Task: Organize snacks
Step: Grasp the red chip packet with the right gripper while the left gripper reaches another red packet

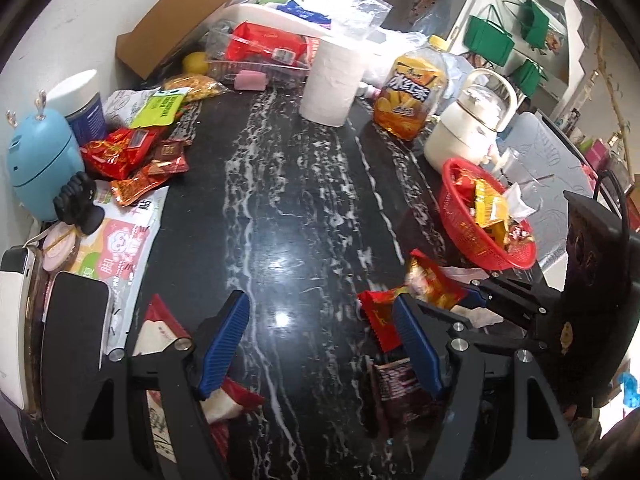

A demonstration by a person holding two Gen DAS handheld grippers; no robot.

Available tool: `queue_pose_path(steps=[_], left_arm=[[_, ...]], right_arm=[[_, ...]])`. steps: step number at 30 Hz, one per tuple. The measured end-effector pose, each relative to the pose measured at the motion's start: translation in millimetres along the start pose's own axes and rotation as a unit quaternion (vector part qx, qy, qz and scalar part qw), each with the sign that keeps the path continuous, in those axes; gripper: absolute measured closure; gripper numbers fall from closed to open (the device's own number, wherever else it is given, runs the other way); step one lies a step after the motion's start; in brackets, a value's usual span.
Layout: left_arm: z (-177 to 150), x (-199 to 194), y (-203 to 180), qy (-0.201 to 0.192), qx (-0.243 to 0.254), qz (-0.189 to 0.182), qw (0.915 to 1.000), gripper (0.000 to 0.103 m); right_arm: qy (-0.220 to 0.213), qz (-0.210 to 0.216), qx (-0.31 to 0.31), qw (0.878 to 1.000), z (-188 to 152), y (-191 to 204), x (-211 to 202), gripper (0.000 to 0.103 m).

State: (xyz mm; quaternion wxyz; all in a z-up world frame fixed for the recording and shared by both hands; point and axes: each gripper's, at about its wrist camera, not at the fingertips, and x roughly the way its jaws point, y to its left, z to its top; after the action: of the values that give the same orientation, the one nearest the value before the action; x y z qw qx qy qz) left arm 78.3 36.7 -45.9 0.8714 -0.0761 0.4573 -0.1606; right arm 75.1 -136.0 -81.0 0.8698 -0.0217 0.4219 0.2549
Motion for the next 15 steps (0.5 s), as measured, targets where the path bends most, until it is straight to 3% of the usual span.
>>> queue_pose_path(steps=[3, 15], left_arm=[[-1, -2, -9, 0.000, 0.011, -0.006, 0.9999, 0.030], [-2, -8, -11, -0.013, 0.014, 0.004, 0.9998, 0.030]], right_arm=[[-0.010, 0.000, -0.001, 1.000, -3, 0, -10, 0.078], [0.009, 0.017, -0.011, 1.000, -8, 9, 7, 0.076]])
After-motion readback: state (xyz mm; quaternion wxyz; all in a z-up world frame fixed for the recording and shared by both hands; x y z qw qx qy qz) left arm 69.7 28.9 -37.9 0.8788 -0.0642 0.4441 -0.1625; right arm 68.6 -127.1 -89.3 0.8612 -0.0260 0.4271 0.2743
